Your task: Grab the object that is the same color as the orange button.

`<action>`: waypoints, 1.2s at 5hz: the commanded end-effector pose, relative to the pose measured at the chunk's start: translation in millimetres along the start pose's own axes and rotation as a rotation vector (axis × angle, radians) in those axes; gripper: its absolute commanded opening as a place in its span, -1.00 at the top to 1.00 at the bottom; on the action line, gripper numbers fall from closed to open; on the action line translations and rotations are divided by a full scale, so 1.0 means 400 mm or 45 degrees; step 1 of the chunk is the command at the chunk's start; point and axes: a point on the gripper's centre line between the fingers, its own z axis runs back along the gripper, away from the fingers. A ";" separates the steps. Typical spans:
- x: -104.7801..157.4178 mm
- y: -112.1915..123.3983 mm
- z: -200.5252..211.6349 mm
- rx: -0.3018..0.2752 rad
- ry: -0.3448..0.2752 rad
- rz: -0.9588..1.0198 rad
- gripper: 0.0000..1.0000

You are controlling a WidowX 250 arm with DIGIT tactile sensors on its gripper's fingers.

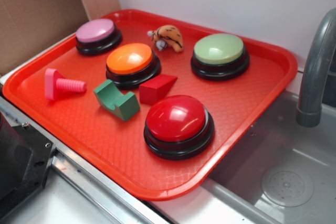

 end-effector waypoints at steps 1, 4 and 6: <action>0.000 0.000 0.000 0.000 0.000 0.000 -1.00; 0.309 0.001 -0.094 -0.016 -0.188 0.021 -1.00; 0.437 0.031 -0.211 0.057 -0.240 0.016 -1.00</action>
